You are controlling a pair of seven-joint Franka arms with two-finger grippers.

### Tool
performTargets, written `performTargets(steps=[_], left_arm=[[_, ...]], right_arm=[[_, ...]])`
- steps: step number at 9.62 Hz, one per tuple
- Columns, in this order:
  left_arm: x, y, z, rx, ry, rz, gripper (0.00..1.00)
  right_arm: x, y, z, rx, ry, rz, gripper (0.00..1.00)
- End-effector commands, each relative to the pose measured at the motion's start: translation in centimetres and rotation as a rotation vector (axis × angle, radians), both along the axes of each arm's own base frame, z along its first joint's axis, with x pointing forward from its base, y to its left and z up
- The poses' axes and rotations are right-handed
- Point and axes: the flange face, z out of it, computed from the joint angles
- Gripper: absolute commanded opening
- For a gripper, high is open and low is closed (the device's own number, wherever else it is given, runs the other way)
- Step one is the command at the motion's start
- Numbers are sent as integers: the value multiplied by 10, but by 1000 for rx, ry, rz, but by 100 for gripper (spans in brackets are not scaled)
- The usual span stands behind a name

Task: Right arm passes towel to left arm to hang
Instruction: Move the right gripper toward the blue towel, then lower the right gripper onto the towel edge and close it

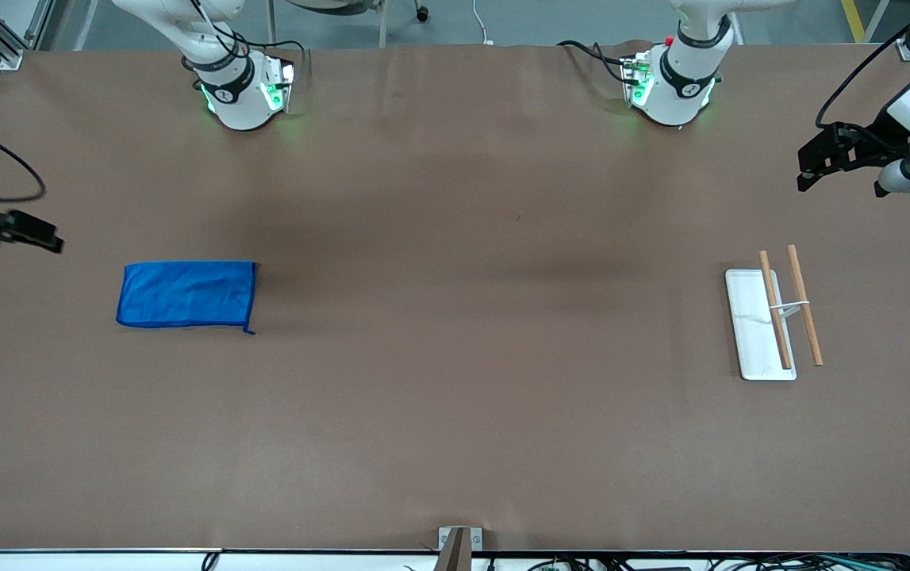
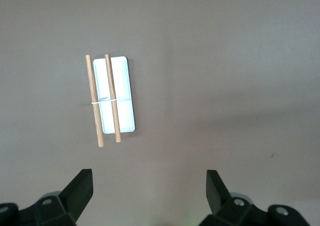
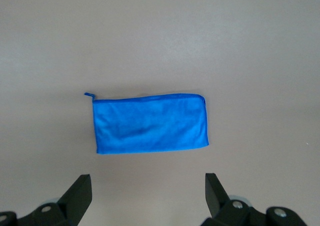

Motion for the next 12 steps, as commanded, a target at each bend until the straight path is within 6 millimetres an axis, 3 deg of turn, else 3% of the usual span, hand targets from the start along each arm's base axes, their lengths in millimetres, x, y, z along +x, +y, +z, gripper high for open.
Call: performTargets(steps=[1, 3, 5, 8, 11, 12], left_arm=[[3, -2, -15, -2, 45, -4, 100], [4, -4, -15, -7, 45, -7, 100], [4, -4, -16, -7, 47, -7, 100], [4, -4, -15, -8, 45, -6, 100], [4, -4, -15, -8, 45, -6, 100], [4, -4, -15, -8, 45, -7, 100]], right_arm=[[-27, -13, -104, -1, -20, 75, 100], [-53, -11, -187, -9, -57, 87, 100], [-65, -9, -246, -6, -60, 132, 100], [-80, -5, -294, -5, -62, 136, 100], [-89, -2, -328, -3, -61, 139, 95], [-90, -4, -331, -2, -55, 133, 92]])
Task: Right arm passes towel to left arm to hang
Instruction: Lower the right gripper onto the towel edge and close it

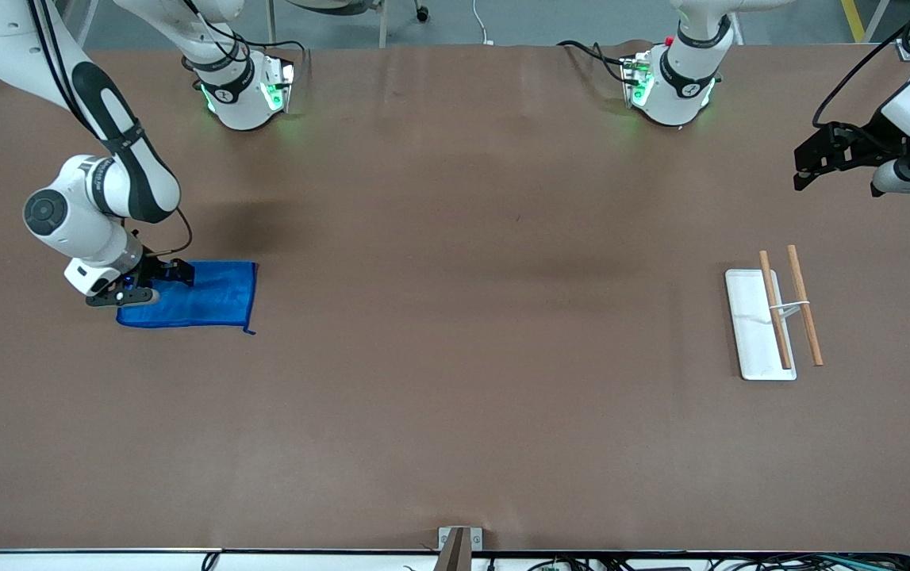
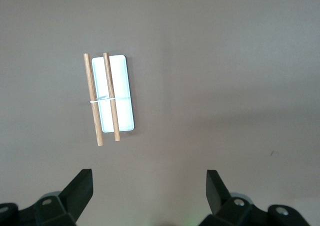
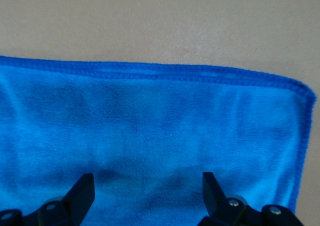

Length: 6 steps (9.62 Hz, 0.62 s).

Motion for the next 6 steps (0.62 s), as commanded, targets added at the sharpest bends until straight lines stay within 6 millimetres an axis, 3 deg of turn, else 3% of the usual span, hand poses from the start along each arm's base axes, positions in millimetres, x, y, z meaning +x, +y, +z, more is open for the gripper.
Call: performTargets(steps=[1, 2, 3, 4, 6], left_arm=[[4, -2, -14, -9, 41, -4, 100], [4, -3, -14, -9, 41, -7, 100], [4, -2, -14, -9, 41, -4, 100], [4, -2, -14, -9, 41, -4, 100], [4, -2, -13, -9, 39, -10, 100]], right_arm=[[-9, -1, -7, 1, 8, 9, 72], [-11, 1, -9, 3, 21, 6, 28], [-12, 1, -8, 7, 43, -4, 7], [-12, 1, -5, 12, 72, -12, 2], [-3, 4, 7, 14, 102, -27, 0]])
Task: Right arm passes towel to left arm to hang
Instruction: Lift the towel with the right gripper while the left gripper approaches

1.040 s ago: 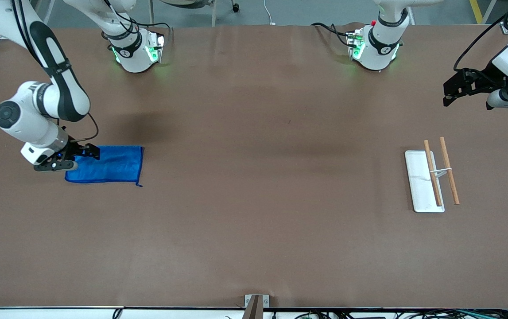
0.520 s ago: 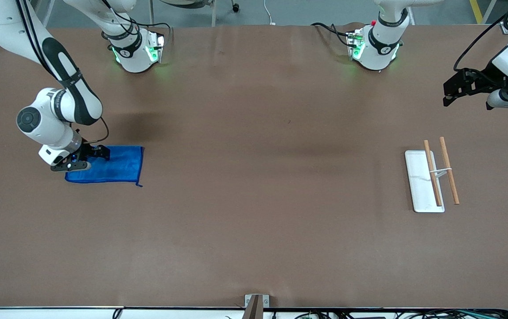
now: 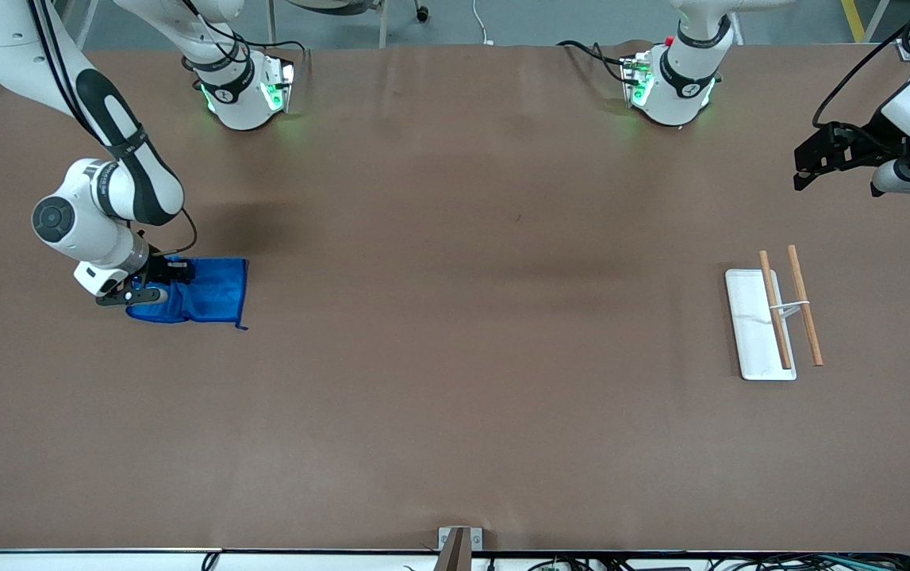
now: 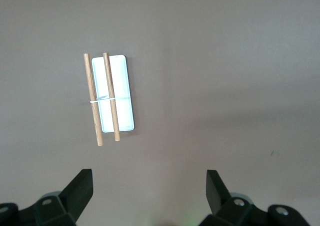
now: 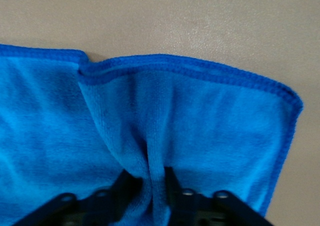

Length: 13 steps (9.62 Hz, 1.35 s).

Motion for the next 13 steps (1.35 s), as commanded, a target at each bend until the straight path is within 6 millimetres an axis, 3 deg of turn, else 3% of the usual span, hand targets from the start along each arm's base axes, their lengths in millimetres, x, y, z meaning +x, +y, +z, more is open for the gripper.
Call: performTargets(steps=[1, 4, 5, 6, 7, 10, 11, 13], left_arm=[[4, -2, -13, -9, 39, -10, 100], [6, -2, -16, -12, 44, -13, 100], [6, -2, -16, -40, 47, -11, 100], [7, -3, -16, -60, 44, -7, 100], [13, -5, -24, -99, 53, -5, 100], [65, -12, -96, -361, 85, 59, 100], [81, -13, -123, -508, 108, 107, 100], [107, -25, -169, -785, 126, 116, 100]], right_arm=[[4, 5, 17, 1, 36, -25, 0], [43, 25, 89, -6, 117, -49, 0], [62, 33, 127, -9, 146, -41, 0], [84, 55, 172, -19, 174, -41, 0], [94, 83, 198, -27, 173, -17, 0], [105, 210, 235, 33, 74, 20, 0], [105, 252, 245, 154, 35, -16, 0], [104, 316, 256, 412, -2, -81, 0]])
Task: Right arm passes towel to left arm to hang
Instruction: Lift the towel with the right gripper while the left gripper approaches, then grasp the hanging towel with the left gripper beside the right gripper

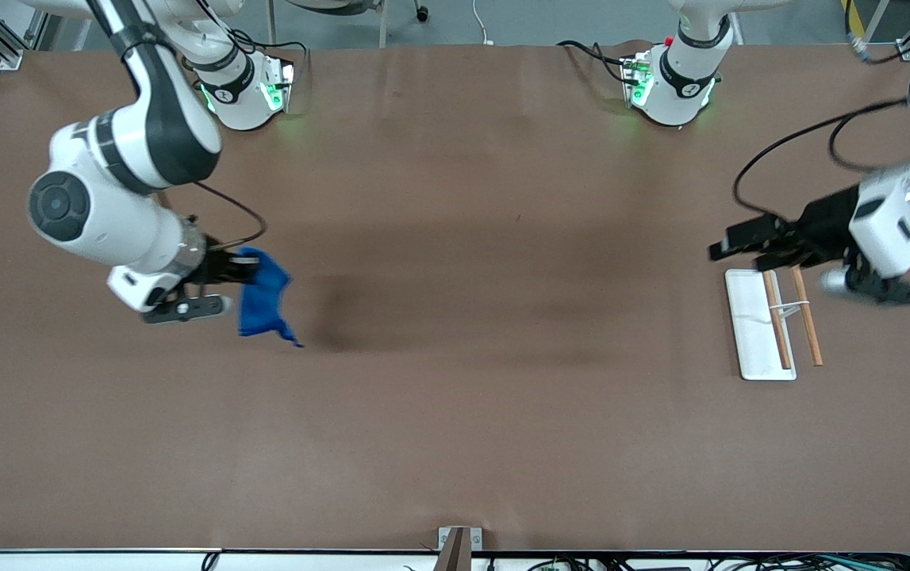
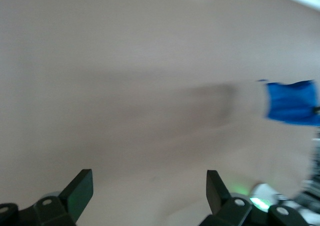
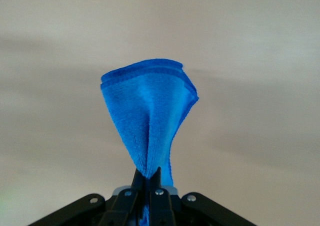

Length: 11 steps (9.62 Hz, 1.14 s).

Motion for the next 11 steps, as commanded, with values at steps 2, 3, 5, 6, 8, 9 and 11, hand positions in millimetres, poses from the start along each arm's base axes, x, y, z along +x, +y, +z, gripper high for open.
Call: performTargets(steps=[2, 3, 5, 6, 8, 9, 11], left_arm=[[29, -9, -78, -308, -12, -27, 100], [34, -15, -106, -442, -33, -26, 100], [32, -40, -142, -696, -11, 62, 95], [29, -64, -154, -781, 15, 78, 95], [22, -98, -186, -899, 41, 94, 93], [12, -114, -205, -946, 62, 99, 89], [-8, -136, -235, -1081, 158, 137, 82]], right_arm=[[-6, 71, 14, 315, 35, -117, 0], [-13, 96, 15, 402, 62, -147, 0], [-26, 136, 22, 573, 106, -239, 0], [-33, 160, 30, 652, 96, -294, 0], [-40, 193, 47, 765, 111, -346, 0], [-41, 205, 54, 835, 155, -380, 0], [-40, 222, 71, 959, 228, -438, 0]])
